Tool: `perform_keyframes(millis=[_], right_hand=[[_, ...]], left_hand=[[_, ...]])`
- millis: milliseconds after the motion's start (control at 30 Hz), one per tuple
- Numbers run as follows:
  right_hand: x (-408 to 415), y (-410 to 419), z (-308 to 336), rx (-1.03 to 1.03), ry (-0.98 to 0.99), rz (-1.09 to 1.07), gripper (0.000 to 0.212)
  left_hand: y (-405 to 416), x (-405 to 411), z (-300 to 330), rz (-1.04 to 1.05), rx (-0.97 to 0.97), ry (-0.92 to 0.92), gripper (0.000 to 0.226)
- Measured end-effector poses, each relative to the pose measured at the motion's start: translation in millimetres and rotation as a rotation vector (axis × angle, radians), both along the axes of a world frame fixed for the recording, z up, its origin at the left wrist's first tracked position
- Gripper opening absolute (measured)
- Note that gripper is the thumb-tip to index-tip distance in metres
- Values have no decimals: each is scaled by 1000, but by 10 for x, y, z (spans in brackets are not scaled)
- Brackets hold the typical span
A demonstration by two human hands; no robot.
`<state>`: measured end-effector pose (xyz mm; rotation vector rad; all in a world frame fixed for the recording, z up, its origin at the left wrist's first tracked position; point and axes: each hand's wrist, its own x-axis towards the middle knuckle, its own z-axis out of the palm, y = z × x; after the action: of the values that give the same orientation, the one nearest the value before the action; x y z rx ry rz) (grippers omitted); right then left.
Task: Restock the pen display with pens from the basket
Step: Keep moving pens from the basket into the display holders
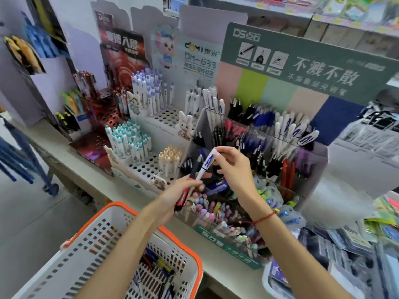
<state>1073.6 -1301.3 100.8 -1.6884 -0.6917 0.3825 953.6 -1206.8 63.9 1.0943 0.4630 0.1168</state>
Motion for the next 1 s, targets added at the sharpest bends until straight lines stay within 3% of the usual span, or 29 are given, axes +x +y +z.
perform_keyframes(millis=[133,300,367,467,567,700,867,1000], right_hand=[[162,-367,116,65,-2,-38,17],[488,-850,495,519,-272,-631,22],[665,-973,673,621,-414,-756,23],[859,-969,775,575,-615,-761,20],[982,-880,704,374,-778,-679,20],[1017,-808,515,158,-858,-585,25],[938,-888,825,547,-846,-701,20],[953,-848,877,497,-885,-722,16]], left_hand=[[-263,264,137,-135,30,-65,28],[-448,510,210,-170,95,-89,29],[-470,525,195,-151,108,-55,27],[-500,523,150,-143,132,-51,27],[-500,533,133,-141,91,-66,27],[-487,500,195,-142,36,-69,27],[-367,371,222,-136,89,-55,30],[-344,345,220,-116,86,-39,30]])
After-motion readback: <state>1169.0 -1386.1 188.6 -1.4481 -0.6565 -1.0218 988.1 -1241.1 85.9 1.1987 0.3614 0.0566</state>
